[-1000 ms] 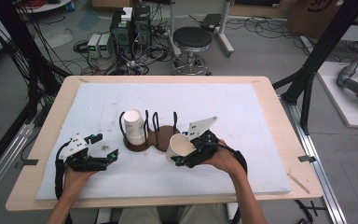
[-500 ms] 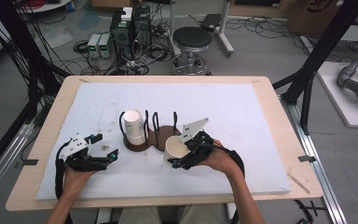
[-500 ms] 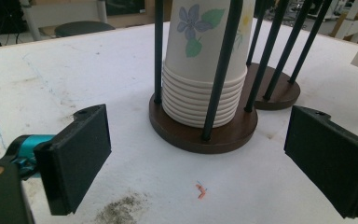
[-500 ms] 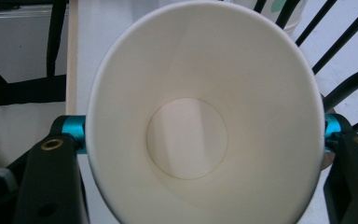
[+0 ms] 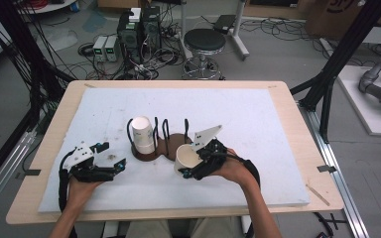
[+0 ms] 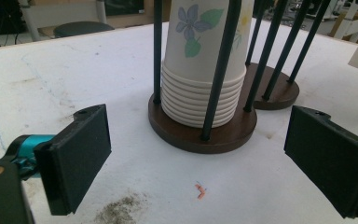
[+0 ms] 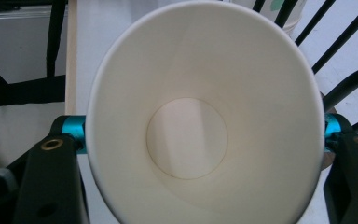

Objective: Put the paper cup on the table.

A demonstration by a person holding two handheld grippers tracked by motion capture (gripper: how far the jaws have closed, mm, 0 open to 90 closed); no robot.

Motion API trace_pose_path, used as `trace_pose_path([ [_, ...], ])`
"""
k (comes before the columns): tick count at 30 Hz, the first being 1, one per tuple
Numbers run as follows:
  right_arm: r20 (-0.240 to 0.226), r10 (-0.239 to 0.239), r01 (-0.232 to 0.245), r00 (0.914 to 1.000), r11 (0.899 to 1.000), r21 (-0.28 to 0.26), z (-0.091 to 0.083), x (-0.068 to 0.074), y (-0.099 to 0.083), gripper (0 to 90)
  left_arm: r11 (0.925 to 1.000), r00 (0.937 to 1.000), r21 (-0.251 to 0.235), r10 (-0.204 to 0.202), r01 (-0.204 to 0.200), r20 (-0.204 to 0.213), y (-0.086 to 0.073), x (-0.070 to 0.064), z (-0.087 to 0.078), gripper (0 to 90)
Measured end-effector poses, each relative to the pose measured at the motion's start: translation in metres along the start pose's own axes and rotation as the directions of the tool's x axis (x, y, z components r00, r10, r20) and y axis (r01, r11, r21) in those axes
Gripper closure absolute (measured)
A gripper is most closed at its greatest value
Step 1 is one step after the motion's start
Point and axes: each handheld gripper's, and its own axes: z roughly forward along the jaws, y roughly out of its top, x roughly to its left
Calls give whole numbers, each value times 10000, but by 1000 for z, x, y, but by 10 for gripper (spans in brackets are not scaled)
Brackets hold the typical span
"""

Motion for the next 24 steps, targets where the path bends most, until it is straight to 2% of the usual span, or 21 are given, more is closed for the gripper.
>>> trace_pose_path([
  [9,-51,-49,50,10000,9998,178,7,-2,1,287,10000,10000,29,37,-37,15,0,0,0,71],
  [16,-106,-229,234,9997,9982,545,19,1,3,287,10000,10000,26,72,-72,39,0,0,0,71],
  [24,-177,-340,352,9993,9968,721,26,4,6,287,10000,10000,26,77,-77,44,0,0,0,72],
])
